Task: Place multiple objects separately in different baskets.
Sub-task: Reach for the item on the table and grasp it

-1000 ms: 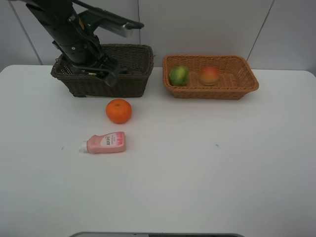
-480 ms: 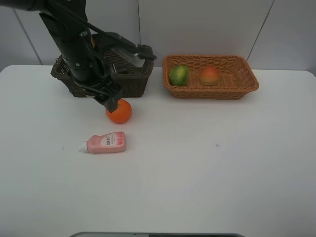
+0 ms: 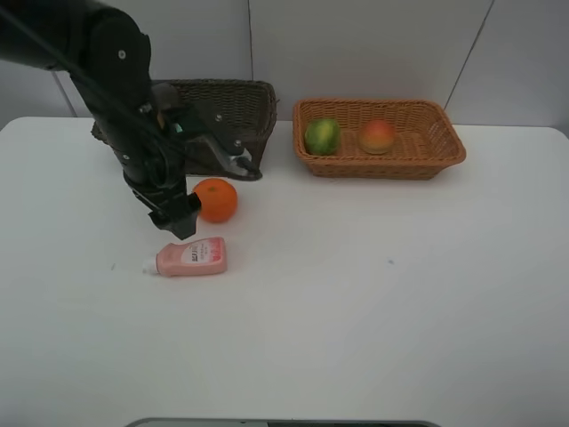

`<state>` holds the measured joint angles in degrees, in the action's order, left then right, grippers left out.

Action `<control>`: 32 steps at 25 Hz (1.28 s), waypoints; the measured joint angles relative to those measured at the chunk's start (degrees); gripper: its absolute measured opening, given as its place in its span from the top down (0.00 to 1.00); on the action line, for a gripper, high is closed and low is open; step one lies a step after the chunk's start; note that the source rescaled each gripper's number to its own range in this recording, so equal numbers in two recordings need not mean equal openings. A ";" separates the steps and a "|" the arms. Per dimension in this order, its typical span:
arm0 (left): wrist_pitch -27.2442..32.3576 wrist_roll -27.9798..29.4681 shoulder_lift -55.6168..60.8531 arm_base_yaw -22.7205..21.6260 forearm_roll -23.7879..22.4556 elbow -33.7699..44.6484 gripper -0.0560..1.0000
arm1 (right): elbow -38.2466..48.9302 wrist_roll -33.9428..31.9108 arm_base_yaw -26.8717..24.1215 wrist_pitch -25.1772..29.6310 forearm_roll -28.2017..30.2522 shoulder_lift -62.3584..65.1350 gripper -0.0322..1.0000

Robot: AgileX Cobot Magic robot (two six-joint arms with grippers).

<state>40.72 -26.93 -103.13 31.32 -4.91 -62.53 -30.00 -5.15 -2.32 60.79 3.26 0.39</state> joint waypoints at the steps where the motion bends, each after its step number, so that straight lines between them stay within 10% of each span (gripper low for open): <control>1: -0.68 -1.89 0.00 0.00 0.00 0.77 0.10 | 0.00 0.00 0.00 0.00 0.00 0.00 0.51; 32: -7.42 -16.94 -6.39 2.77 2.84 1.97 0.10 | 0.00 0.00 0.00 0.00 0.00 0.00 0.51</control>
<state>33.30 -43.88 -109.52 34.08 -2.07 -60.56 -30.00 -5.15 -2.32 60.79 3.26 0.39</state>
